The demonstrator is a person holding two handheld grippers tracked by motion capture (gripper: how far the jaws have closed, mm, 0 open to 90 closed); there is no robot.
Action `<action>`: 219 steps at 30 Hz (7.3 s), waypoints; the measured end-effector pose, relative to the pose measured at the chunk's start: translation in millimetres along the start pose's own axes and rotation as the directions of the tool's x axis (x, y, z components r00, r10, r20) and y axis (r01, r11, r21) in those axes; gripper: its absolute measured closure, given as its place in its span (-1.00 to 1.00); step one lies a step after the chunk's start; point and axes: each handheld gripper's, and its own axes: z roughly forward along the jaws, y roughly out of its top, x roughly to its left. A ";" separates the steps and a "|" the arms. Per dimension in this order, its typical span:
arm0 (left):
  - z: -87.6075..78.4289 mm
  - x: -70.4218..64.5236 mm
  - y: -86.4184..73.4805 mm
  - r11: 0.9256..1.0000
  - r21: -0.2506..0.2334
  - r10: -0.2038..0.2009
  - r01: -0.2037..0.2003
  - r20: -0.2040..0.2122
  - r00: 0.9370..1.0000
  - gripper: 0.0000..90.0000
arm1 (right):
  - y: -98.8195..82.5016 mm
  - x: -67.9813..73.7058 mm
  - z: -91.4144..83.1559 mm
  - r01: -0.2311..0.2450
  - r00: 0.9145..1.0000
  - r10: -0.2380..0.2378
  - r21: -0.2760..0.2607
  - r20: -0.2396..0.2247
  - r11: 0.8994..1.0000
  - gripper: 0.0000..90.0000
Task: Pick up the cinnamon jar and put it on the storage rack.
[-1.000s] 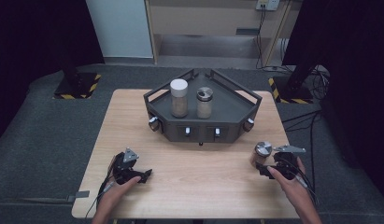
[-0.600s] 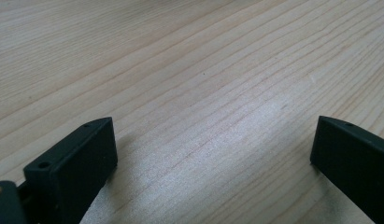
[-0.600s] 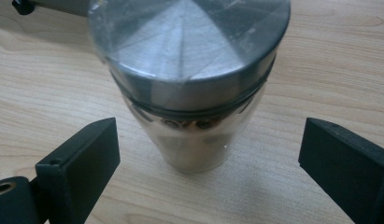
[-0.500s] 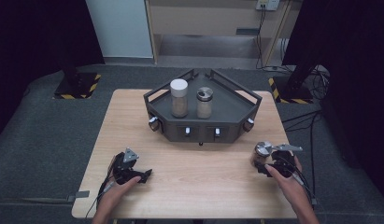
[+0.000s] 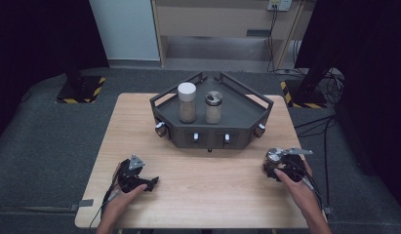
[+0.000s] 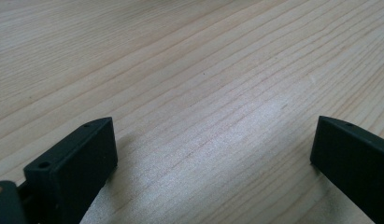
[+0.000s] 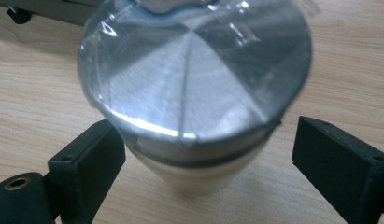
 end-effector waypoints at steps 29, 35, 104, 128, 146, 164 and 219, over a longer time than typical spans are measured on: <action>0.0 0.1 0.0 1.000 0.000 -0.001 0.001 0.001 1.000 -1.00 | 17.0 13.2 3.7 0.043 0.999 -0.043 0.008 0.010 0.999 -0.30; 0.0 0.0 -0.1 1.000 -0.001 -0.001 0.001 0.000 1.000 -1.00 | 29.0 17.1 -15.5 0.081 0.997 -0.081 -0.004 0.002 0.997 -0.30; 0.0 0.0 0.2 1.000 0.001 -0.001 0.001 0.001 1.000 -1.00 | 135.3 40.8 -71.6 0.177 0.983 -0.179 -0.046 -0.032 0.983 -0.29; 0.0 0.0 0.1 1.000 0.001 -0.001 0.001 0.001 1.000 -1.00 | 155.3 42.2 -62.5 0.180 0.983 -0.181 -0.033 -0.020 0.983 -0.29; 0.0 0.0 0.1 1.000 0.001 -0.001 0.001 0.001 1.000 -1.00 | 171.0 47.0 -51.6 0.186 0.982 -0.187 -0.021 -0.020 0.982 -0.29; -0.1 -0.4 0.1 1.000 0.002 -0.001 0.001 -0.001 1.000 -1.00 | 182.3 54.6 -36.4 0.192 0.981 -0.192 -0.011 -0.025 0.981 -0.29; -0.1 -0.5 0.0 1.000 0.000 -0.002 0.002 -0.001 1.000 -1.00 | 223.1 69.3 -2.2 0.199 0.980 -0.199 -0.005 -0.009 0.980 -0.29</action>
